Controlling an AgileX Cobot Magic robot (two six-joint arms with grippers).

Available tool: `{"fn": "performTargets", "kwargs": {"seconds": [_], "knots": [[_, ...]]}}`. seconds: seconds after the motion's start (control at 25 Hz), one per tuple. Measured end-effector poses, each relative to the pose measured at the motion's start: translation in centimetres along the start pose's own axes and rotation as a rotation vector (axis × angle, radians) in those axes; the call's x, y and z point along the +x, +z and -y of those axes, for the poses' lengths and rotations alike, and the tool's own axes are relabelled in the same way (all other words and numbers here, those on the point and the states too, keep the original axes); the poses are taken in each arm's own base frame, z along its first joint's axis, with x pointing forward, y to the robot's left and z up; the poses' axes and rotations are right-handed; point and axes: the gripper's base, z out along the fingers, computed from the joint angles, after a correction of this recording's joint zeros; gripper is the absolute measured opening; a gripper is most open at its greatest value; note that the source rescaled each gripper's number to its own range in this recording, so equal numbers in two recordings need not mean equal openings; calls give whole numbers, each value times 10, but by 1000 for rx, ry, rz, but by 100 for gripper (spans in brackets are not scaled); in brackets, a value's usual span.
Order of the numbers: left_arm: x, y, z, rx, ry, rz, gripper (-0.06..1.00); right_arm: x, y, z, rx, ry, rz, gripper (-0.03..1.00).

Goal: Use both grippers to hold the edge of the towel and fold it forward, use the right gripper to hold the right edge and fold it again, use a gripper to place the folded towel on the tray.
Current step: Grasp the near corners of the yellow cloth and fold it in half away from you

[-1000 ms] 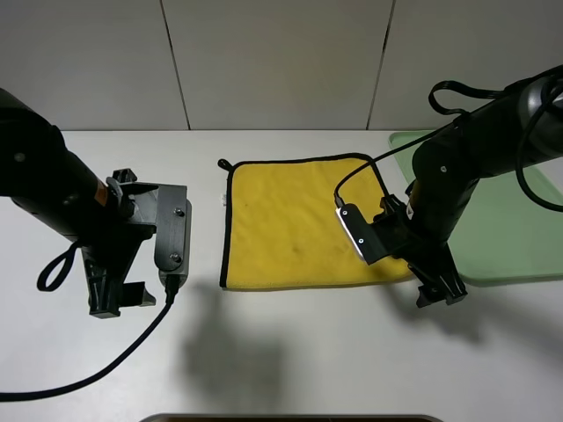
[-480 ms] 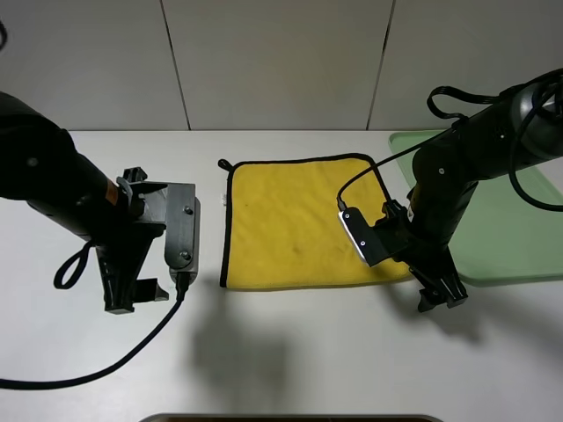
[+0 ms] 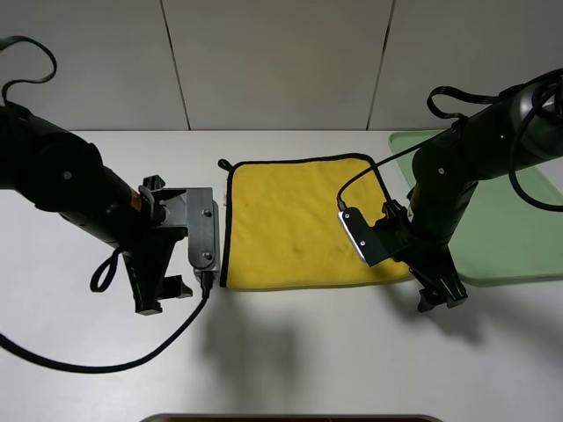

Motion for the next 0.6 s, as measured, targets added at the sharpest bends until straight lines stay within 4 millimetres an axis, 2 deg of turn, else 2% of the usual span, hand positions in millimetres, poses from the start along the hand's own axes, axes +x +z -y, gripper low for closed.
{"fn": "performTargets", "kwargs": {"seconds": [0.36, 0.6], "knots": [[-38, 14, 7, 27, 80, 39, 76, -1, 0, 0, -2, 13, 9, 100], [-56, 29, -6, 42, 1, 68, 76, -3, 0, 0, -5, 49, 35, 100]]}}
